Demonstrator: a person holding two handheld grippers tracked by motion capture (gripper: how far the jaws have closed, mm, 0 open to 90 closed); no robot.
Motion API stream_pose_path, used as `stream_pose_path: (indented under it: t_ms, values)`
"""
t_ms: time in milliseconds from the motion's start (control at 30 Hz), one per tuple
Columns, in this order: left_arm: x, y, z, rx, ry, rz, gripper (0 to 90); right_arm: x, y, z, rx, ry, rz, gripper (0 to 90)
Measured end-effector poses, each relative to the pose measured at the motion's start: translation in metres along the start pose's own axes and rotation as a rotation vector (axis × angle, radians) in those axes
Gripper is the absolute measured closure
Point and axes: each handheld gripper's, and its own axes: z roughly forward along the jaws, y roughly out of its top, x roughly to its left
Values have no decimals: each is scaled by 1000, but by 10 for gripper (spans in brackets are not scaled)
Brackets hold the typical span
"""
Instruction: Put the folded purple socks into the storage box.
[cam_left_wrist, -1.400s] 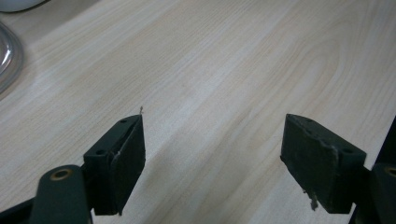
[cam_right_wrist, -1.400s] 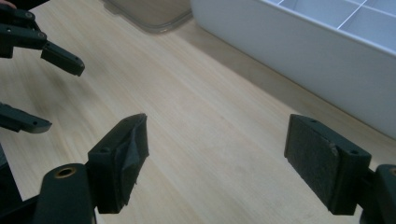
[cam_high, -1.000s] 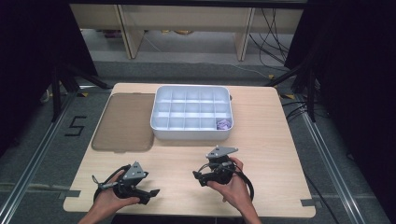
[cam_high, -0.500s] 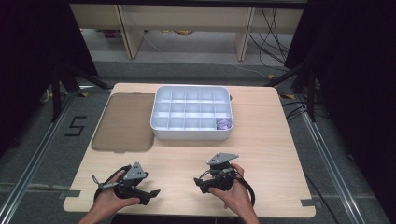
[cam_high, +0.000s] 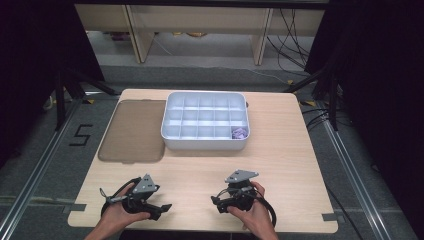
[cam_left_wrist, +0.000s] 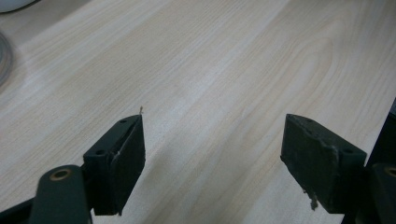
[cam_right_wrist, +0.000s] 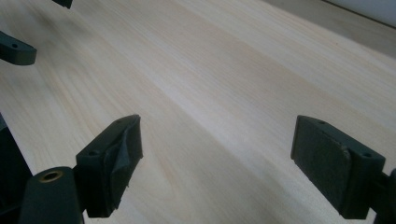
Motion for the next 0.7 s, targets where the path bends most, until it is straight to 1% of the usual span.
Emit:
stream_pose_path:
  t_ms: [33, 67, 100, 167, 200, 233, 267, 300, 333, 367, 400, 433, 467, 500, 567, 600, 633, 667, 700]
  values:
    - [0, 0, 0, 0, 0, 1, 216, 0, -2, 1, -9, -8, -15, 175]
    - [0, 0, 0, -1, 1, 6, 216, 1, -2, 0, 13, 0, -4, 175]
    - [0, 0, 0, 2, -3, 10, 216, 1, -4, 1, 0, -6, -17, 175]
    - [0, 0, 0, 2, -3, 9, 216, 3, -6, 0, 29, -6, -4, 175]
    - [0, 0, 0, 3, -3, 9, 216, 3, -8, 1, 13, -10, -16, 175]
    - [-1, 0, 0, 3, -3, -1, 216, 4, -8, 0, 33, -6, -12, 175]
    - [0, 0, 1, 5, -2, 2, 215, 4, -10, 1, 27, -13, -24, 175]
    - [0, 0, 1, 8, 4, -1, 215, 6, -11, 2, 22, -7, -4, 175]
    - [-1, 0, 1, 6, 5, -8, 216, 6, -12, 1, 37, -7, -16, 175]
    - [-1, 0, 1, 4, 5, -8, 215, 5, -13, 2, 34, -13, -41, 176]
    - [-1, 0, 1, 6, 2, -6, 215, 7, -14, 1, 44, -14, -22, 176]
    - [-1, 0, 1, 6, 2, -6, 216, 5, -15, 2, 33, -21, -60, 176]
    - [-1, -1, 1, 6, 2, -6, 216, 7, -16, 2, 43, -18, -43, 176]
    - [-1, -1, 1, 6, 3, -8, 216, 6, -16, 2, 39, -21, -60, 176]
    - [-1, -1, 1, 6, 2, -7, 216, 8, -18, 2, 50, -24, -51, 176]
    - [-1, -1, 1, 6, 2, -7, 216, 7, -19, 3, 47, -29, -63, 177]
    - [-1, -1, 1, 7, 0, -6, 216, 8, -19, 2, 53, -30, -56, 177]
    - [-1, -1, 2, 5, -1, -9, 216, 8, -20, 4, 42, -32, -55, 177]
    - [-2, -1, 2, 2, -6, -12, 216, 8, -20, 3, 55, -33, -58, 177]
